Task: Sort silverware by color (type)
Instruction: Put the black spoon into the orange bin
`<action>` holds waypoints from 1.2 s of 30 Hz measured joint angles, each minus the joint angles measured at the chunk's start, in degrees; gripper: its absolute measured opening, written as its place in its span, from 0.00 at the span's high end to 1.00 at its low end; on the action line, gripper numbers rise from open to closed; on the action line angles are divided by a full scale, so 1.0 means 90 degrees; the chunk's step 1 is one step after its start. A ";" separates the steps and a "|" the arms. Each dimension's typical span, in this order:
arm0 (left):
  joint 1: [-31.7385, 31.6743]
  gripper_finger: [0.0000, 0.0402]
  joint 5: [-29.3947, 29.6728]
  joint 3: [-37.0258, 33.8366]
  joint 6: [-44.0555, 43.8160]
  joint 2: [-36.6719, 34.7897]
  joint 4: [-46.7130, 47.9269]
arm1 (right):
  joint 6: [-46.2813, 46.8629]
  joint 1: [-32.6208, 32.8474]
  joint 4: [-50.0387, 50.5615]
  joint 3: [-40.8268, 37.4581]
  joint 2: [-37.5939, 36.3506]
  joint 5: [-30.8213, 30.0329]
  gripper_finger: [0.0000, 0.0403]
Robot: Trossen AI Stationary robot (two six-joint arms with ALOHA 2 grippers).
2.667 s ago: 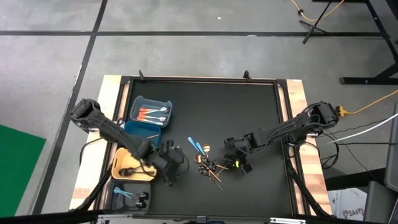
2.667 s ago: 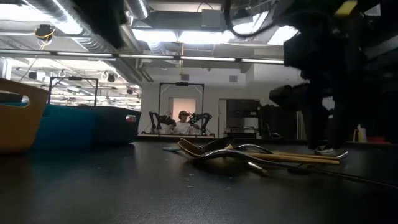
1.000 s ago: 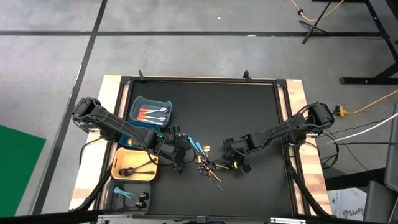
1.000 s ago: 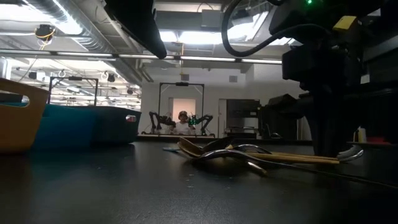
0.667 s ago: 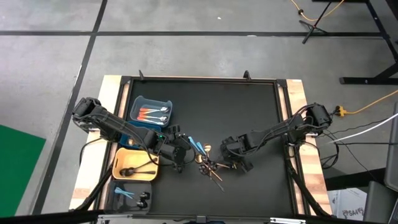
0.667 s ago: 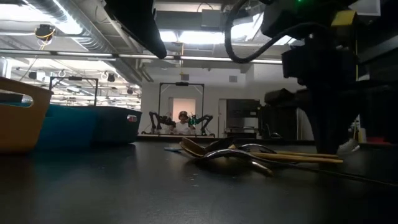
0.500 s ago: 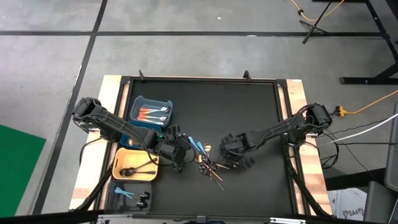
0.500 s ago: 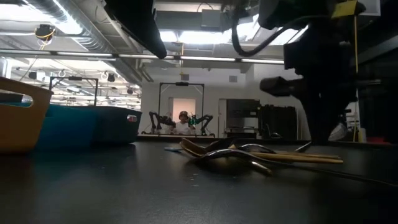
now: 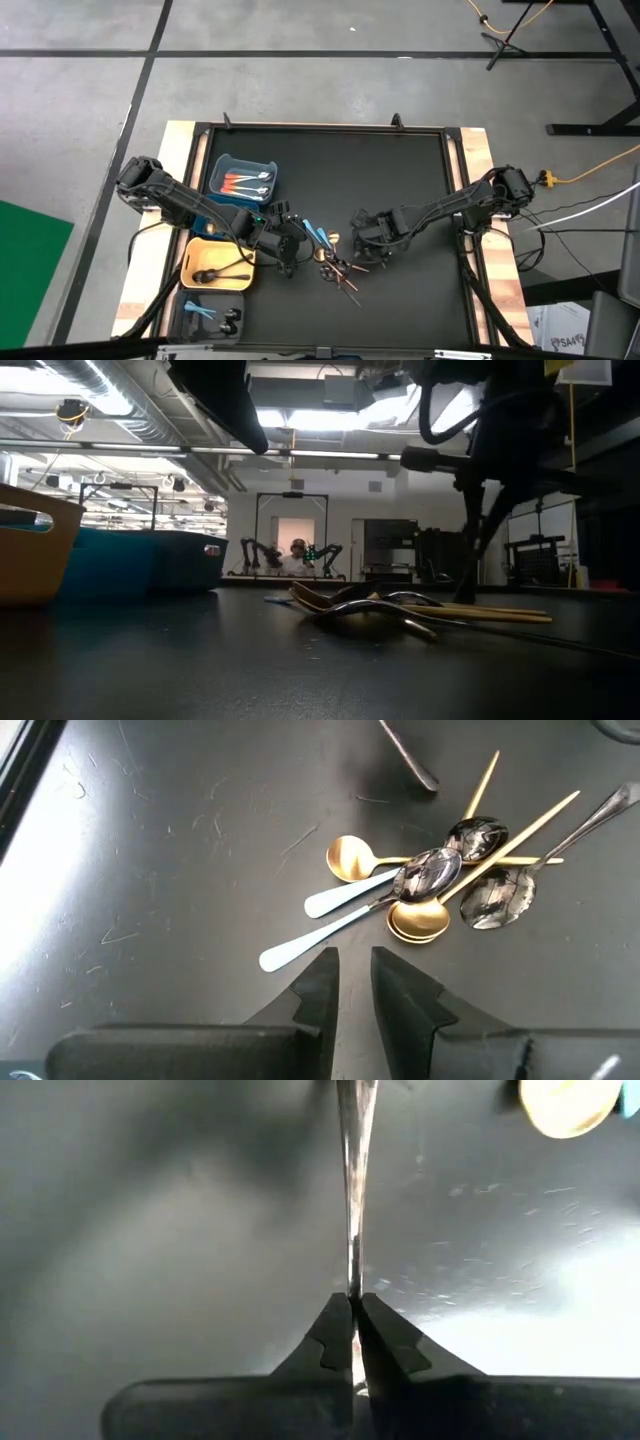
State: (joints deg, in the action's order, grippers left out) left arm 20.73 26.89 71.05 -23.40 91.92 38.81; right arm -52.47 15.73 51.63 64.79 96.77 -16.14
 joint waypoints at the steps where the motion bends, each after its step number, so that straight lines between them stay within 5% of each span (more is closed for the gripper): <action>1: 0.0000 0.86 0.0000 0.0000 0.0000 0.0000 0.0000 | -0.0241 0.0000 -0.0039 0.0000 0.0000 -0.0100 1.00; 11: 0.0002 0.86 0.0255 -0.0002 -0.0003 0.0000 -0.0101 | -0.2225 0.0000 -0.0750 0.0000 -0.0007 -0.0250 1.00; 22: -0.0007 0.86 0.0298 -0.0002 -0.0054 0.0000 -0.1345 | -0.3876 0.0000 -0.2362 0.0005 -0.0010 -0.1881 1.00; 36: -0.0367 0.80 0.0090 -0.0002 -0.1512 0.0000 -0.1552 | -0.4488 0.0000 -0.4013 0.0005 -0.0015 -0.1974 1.00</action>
State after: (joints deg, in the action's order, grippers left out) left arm 17.43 27.70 71.02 -37.01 91.92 24.84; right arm -92.87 15.73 15.52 64.84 96.64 -33.91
